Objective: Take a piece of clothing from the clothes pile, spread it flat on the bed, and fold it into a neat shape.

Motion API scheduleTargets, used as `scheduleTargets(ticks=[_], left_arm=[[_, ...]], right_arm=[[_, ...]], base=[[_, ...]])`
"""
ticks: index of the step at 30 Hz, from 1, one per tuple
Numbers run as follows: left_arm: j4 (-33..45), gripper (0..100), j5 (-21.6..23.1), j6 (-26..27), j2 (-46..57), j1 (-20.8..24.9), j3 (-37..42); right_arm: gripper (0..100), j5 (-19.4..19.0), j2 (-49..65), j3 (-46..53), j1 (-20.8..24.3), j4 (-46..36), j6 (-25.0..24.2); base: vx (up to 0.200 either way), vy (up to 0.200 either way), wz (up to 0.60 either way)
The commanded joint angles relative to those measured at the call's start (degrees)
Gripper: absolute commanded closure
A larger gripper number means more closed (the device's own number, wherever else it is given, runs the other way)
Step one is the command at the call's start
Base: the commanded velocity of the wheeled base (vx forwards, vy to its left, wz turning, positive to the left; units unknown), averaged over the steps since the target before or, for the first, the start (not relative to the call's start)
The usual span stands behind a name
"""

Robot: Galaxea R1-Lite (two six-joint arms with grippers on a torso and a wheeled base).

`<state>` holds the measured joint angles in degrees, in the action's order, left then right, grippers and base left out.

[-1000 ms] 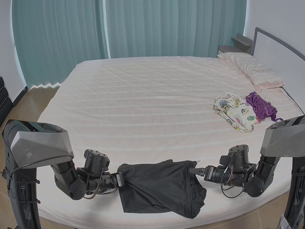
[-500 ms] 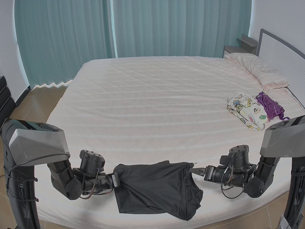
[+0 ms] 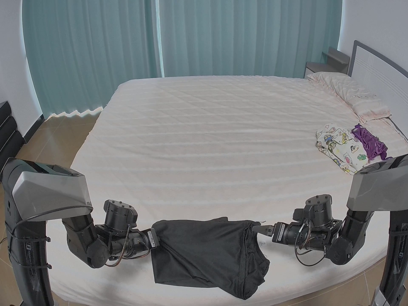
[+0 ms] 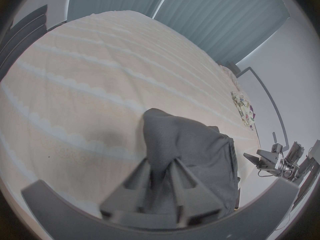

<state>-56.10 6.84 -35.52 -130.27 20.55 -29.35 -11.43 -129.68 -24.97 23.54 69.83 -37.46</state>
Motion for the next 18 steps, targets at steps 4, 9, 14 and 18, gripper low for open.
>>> scheduleTargets(ticks=[4,9,14,18], left_arm=[[-2.8,0,0.3,-0.2,-0.1,0.2,2.5],[-2.9,0,0.1,-0.2,0.5,0.5,5.4],[-5.7,0,0.1,-2.3,4.0,0.1,11.1],[-11.3,0,-0.1,-5.8,4.7,0.3,15.0]], right_arm=[[0,0.0,0.0,0.0,0.0,0.0,0.0],[0,0.0,0.2,0.0,0.2,0.1,-0.1],[0,0.1,0.6,-0.4,0.9,0.0,-0.1],[0,0.2,0.1,-0.8,1.6,0.0,0.0]], base=[[0.0,0.0,0.0],[0.0,0.0,0.0],[0.0,0.0,0.0],[0.0,0.0,0.0]])
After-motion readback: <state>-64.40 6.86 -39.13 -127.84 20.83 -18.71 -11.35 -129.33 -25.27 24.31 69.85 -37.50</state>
